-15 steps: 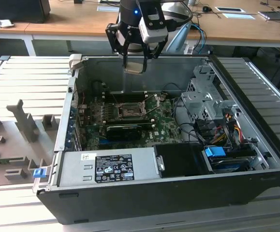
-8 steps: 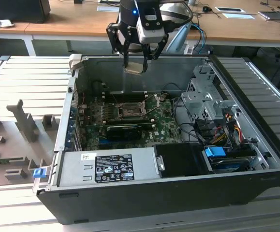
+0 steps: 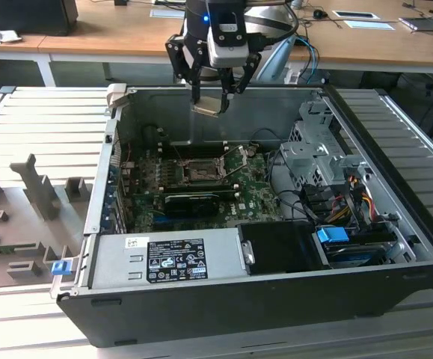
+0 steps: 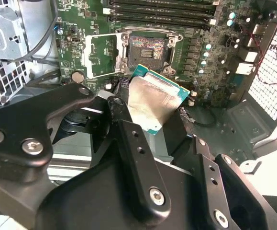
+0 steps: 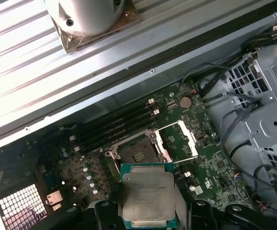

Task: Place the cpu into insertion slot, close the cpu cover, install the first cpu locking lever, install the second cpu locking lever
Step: 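Place the cpu into insertion slot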

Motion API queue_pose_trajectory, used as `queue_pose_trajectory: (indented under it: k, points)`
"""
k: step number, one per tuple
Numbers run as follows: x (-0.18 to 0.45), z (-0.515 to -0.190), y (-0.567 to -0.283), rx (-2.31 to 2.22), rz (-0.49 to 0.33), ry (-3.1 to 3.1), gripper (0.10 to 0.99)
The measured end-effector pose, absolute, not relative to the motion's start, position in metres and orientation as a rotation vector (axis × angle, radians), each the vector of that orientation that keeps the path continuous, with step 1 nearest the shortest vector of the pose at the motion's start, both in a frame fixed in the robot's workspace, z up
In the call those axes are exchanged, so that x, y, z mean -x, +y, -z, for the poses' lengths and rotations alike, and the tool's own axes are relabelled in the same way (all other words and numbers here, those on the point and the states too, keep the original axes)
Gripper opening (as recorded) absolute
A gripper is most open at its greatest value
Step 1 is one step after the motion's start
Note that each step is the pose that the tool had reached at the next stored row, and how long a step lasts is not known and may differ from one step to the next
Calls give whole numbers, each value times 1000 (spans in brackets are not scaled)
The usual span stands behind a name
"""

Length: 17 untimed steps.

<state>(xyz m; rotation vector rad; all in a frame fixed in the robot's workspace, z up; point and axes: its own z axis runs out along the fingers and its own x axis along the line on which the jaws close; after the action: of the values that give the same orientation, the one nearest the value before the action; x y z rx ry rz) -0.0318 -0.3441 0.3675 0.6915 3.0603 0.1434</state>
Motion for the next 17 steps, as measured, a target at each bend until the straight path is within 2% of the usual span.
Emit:
queue_pose_trajectory:
  k: [17]
  points:
    - [32, -367, -344, -874, -143, 3007, 529]
